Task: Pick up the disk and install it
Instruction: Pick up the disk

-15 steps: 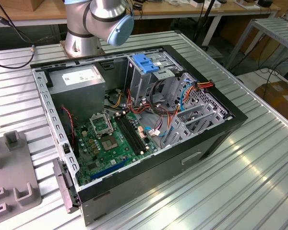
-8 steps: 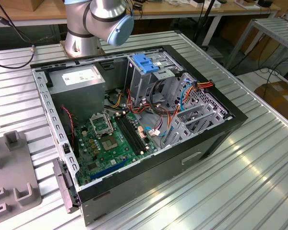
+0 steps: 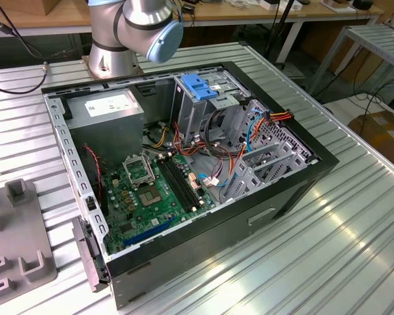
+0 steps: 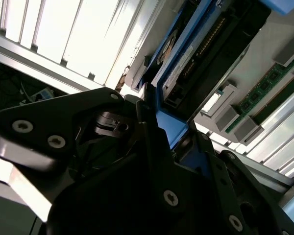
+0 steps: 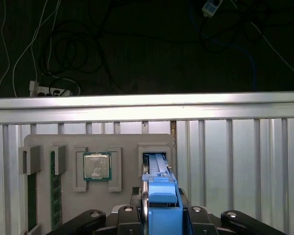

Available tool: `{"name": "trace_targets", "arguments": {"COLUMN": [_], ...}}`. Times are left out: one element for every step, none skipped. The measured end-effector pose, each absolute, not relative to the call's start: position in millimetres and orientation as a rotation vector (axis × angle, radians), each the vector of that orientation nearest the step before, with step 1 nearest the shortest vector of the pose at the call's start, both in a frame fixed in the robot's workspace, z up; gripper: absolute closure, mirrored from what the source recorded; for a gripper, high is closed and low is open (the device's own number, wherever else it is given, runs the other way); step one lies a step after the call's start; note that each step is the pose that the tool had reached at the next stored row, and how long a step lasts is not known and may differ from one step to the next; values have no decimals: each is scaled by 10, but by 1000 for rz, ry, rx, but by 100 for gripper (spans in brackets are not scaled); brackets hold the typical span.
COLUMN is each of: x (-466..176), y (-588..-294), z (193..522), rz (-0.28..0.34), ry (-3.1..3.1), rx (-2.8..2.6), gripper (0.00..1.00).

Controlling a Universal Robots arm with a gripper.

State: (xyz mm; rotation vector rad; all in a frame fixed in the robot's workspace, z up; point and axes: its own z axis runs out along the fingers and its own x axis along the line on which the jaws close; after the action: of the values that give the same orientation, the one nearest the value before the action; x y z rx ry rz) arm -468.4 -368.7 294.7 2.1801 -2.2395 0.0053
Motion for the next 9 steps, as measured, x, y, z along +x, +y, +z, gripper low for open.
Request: {"name": "trace_targets", "arguments": {"x": [-4684, -4684, -4684, -4684, -4684, -4684, -4685, -4684, -4684], "y": [-3687, -3687, -3687, -3687, -3687, -3687, -3687, -3687, -3687], "z": [2946, 2946, 2947, 2947, 2947, 2949, 2957, 2966, 2979], "rz": [5, 5, 5, 5, 5, 6, 6, 6, 6], "ry": [-2239, -2238, -2238, -2238, -2238, -2238, -2238, -2238, -2238], "rx": [2181, 2181, 2182, 2182, 2182, 2182, 2182, 2182, 2182], "gripper": [63, 63, 63, 63, 63, 63, 63, 63, 63]}}
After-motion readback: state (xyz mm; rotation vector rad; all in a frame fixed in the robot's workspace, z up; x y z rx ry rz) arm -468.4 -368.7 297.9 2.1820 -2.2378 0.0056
